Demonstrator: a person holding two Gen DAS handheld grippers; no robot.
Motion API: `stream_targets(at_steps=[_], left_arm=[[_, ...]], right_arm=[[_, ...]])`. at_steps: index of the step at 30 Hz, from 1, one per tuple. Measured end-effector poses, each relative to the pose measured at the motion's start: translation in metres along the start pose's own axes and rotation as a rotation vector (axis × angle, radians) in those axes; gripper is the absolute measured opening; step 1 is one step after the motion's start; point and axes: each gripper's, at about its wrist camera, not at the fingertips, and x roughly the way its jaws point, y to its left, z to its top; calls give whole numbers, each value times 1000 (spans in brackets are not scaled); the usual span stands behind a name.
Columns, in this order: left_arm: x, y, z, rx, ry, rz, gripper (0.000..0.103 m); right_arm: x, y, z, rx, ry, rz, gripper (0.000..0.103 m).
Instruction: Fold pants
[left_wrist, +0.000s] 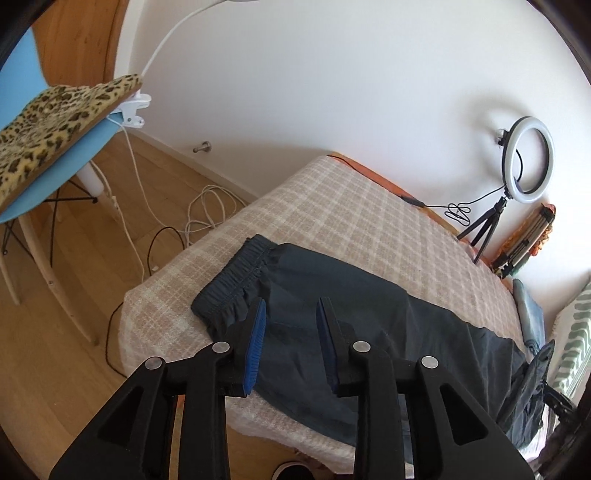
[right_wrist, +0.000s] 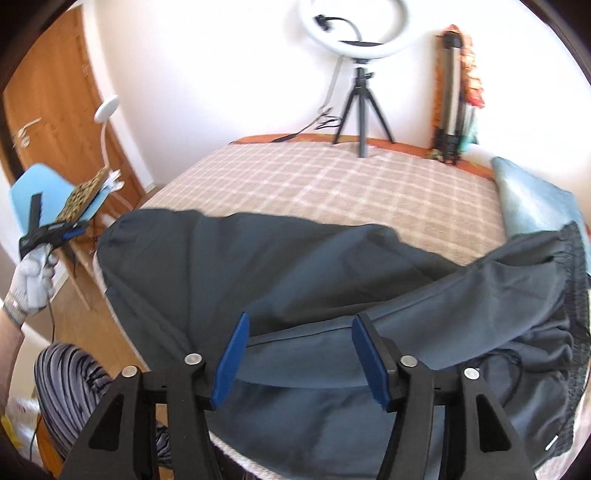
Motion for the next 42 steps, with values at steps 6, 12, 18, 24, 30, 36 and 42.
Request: stream_targets(at_steps=[6, 12, 18, 24, 30, 36, 42], left_arm=[[-17, -80, 11, 166, 62, -148, 33], [-19, -159, -4, 306, 150, -302, 46], [2, -225, -43, 409, 267, -418, 46], [36, -277, -95, 463, 392, -504, 46], [62, -317, -143, 564, 541, -538, 47], [76, -334, -173, 665, 610, -509, 47], [84, -333, -179, 676, 603, -486, 46]], right_arm=[[3, -90, 38, 283, 15, -171, 75], [18, -149, 66, 433, 31, -279, 75], [34, -176, 83, 504, 68, -396, 75], [54, -186, 95, 562, 147, -417, 75], [73, -198, 89, 609, 237, -442, 73], [75, -215, 69, 660, 278, -382, 40], [44, -218, 46, 686, 200, -266, 11]])
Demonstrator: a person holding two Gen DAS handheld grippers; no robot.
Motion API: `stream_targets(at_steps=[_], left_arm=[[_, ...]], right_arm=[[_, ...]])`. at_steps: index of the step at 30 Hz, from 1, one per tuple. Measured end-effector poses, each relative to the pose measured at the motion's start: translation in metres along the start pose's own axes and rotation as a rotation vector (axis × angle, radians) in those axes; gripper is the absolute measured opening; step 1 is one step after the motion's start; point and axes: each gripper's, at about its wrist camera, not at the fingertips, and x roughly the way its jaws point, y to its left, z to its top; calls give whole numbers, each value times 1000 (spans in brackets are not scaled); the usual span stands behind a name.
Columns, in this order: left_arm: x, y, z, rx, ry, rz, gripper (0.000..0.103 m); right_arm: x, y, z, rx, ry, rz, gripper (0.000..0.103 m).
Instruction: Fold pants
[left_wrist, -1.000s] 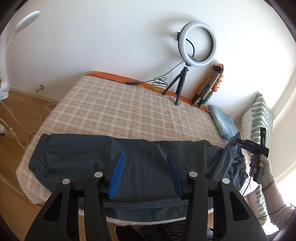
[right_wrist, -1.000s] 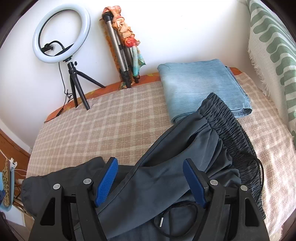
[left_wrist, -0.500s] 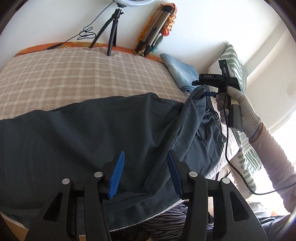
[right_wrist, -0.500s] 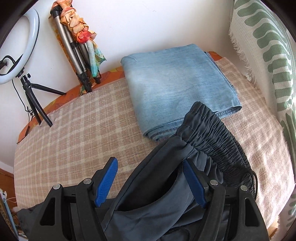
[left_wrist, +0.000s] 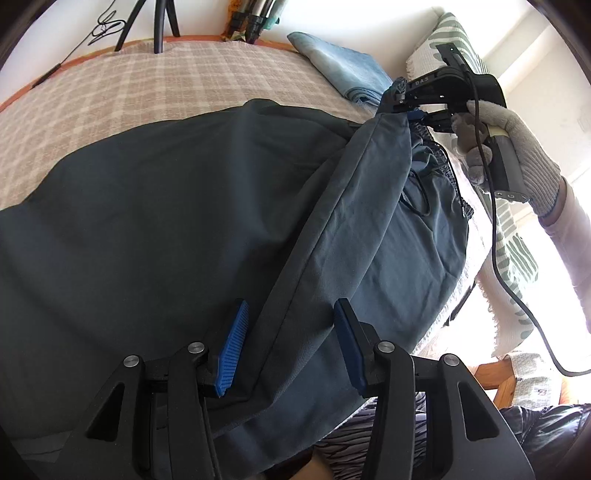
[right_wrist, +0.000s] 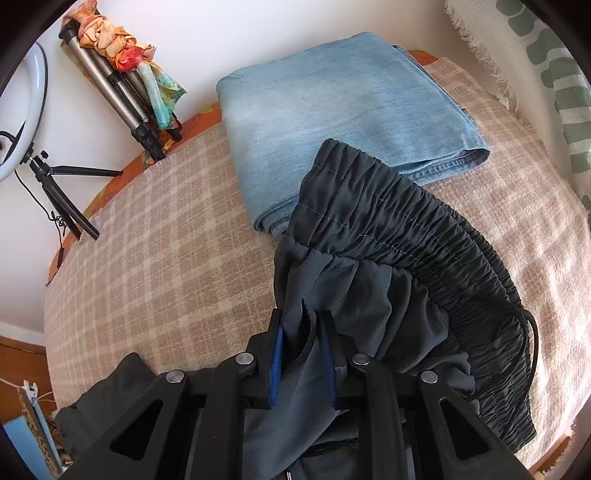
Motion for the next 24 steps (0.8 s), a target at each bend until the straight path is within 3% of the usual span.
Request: stream_targets(at_steps=[1, 2, 3, 4, 8, 12, 14, 17, 18, 22, 24], left_arm=[[-1, 1, -1, 0, -6, 0, 46], [-1, 1, -2, 1, -11, -2, 35], [0, 2, -2, 4, -10, 4, 16], [1, 4, -3, 4, -5, 13, 11], [0, 8, -6, -7, -4, 6, 11], [-6, -3, -9, 33, -18, 15, 11], [-11, -12, -11, 70, -30, 39, 14], [-10, -27, -12, 149, -34, 76, 48], [-9, -32, -13, 173, -37, 92, 52], [3, -48, -17, 264, -18, 143, 52], [10, -54, -18, 297, -18, 182, 52]], right_arm=[[-8, -5, -5, 2, -21, 31, 10], [-16, -8, -10, -2, -37, 45, 7], [-24, -12, -15, -9, -57, 60, 6], [-32, -17, -21, -10, -78, 86, 6], [-58, -42, -44, 29, -143, 179, 5], [-70, -76, -72, 79, -198, 211, 5], [-68, -96, -84, 117, -194, 221, 5], [-59, -119, -96, 165, -167, 257, 8], [-55, -126, -100, 176, -157, 269, 10], [-51, -147, -111, 211, -157, 334, 28], [-52, -154, -110, 225, -146, 337, 44]])
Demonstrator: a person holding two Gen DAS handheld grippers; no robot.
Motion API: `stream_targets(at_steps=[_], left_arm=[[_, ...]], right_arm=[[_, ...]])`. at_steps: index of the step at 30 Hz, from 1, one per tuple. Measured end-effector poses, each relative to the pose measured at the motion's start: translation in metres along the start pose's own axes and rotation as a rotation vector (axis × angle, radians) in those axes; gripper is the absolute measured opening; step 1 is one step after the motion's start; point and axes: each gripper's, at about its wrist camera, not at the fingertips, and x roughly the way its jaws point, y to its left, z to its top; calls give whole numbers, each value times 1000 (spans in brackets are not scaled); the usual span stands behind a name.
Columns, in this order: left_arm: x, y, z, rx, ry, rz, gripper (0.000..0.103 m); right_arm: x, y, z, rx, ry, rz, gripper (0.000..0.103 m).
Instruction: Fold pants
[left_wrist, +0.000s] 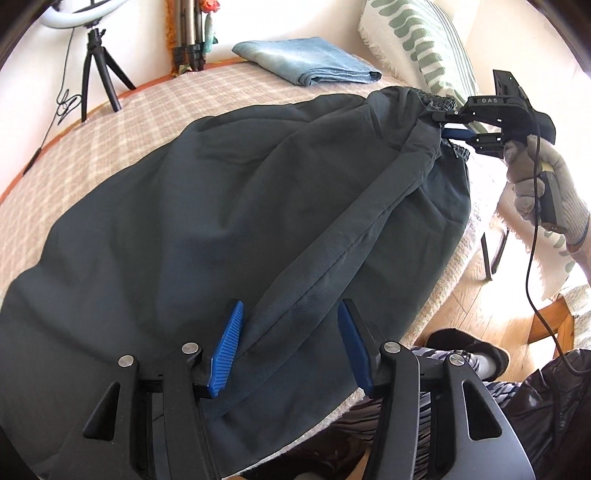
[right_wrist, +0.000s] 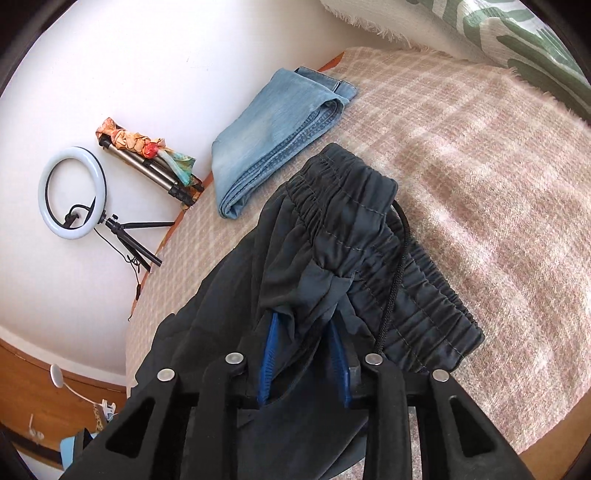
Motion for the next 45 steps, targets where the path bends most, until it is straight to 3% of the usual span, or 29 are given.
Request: stream_targets(at_steps=[2, 5, 10, 14, 16, 17, 18, 20, 23, 27, 29, 30, 31, 38, 40, 42, 45], left_arm=[[-2, -2, 3, 17, -10, 16, 52], [-10, -3, 8, 45, -39, 20, 52], [2, -10, 12, 105, 15, 22, 52], [17, -18, 8, 129, 50, 43, 51], [18, -16, 7, 103, 46, 5, 30], [18, -13, 7, 85, 42, -13, 14], [16, -10, 7, 68, 35, -34, 8], [11, -5, 7, 44, 19, -53, 5], [1, -5, 7, 42, -15, -54, 3], [-12, -10, 2, 66, -48, -39, 2], [-12, -14, 0, 103, -43, -17, 2], [-10, -15, -1, 115, -37, -10, 2], [-9, -15, -1, 118, -34, -11, 2], [-8, -13, -1, 101, -33, -16, 2], [-8, -10, 0, 87, -35, -19, 2], [-9, -7, 1, 73, -39, -18, 1], [-12, -2, 0, 52, -45, -22, 1]], right_arm=[[-8, -5, 7, 14, -9, 26, 45], [-12, -6, 20, 9, -14, 30, 62], [2, -16, 36, 44, 13, -25, 61], [8, -26, 39, 77, 18, -41, 39], [5, -31, 39, 105, 9, -22, 28], [3, -33, 39, 114, 4, -14, 20], [0, -34, 39, 121, -4, -9, 18], [-8, -34, 38, 122, -28, -5, 15], [-24, -30, 35, 117, -70, -1, 0], [-43, -31, 28, 115, -107, 23, 0], [-42, -34, 26, 101, -91, -27, 12], [-40, -39, 26, 116, -85, -43, 36], [-36, -46, 26, 145, -75, -42, 43], [-4, -57, 45, 170, -56, -32, 44], [-1, -52, 50, 154, -81, -15, 37], [0, -42, 53, 105, -78, -36, 16], [-12, -33, 52, 81, -75, -42, 9]])
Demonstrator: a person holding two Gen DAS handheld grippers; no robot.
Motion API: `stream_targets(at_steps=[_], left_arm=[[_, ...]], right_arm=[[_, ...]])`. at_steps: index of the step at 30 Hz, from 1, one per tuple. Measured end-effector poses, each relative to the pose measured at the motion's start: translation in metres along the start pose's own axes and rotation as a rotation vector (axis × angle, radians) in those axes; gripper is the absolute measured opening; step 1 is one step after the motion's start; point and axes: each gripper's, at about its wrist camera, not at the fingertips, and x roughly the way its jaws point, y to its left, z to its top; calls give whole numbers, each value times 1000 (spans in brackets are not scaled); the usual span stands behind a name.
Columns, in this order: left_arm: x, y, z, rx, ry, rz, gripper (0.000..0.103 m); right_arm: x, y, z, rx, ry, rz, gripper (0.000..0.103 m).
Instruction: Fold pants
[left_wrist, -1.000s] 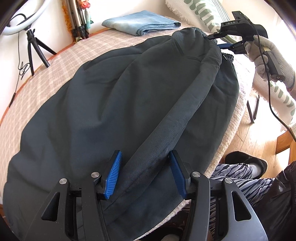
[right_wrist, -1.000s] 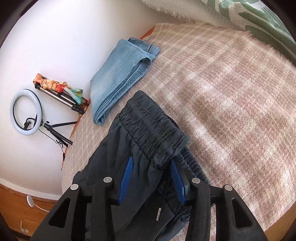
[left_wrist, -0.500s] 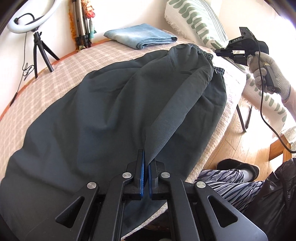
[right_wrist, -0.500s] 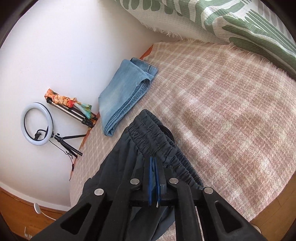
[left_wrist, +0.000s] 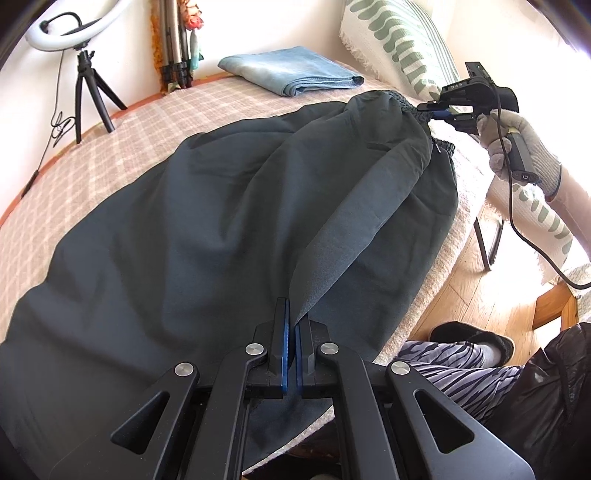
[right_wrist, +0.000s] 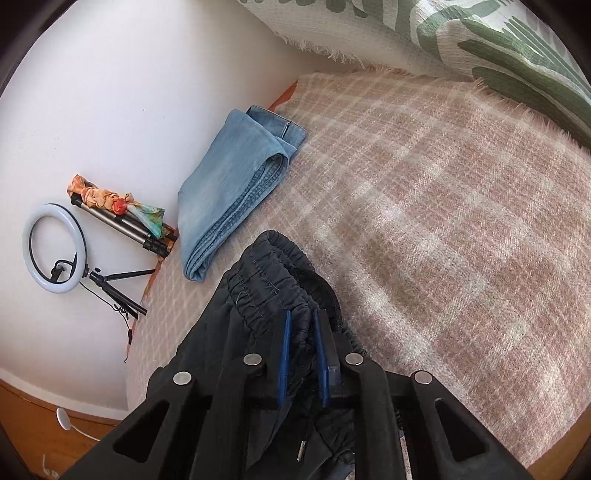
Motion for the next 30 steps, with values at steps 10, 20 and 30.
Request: stream_targets(at_steps=[10, 20, 30], left_arm=[[-8, -11, -19, 59, 18, -3, 1], [-8, -18, -34, 58, 41, -18, 2], [-20, 1, -40, -48, 35, -25, 14]], right_arm=[[-58, -22, -31, -38, -24, -57, 7], [-52, -37, -40, -18, -6, -121, 7], [-50, -32, -50, -162, 16, -315, 21]])
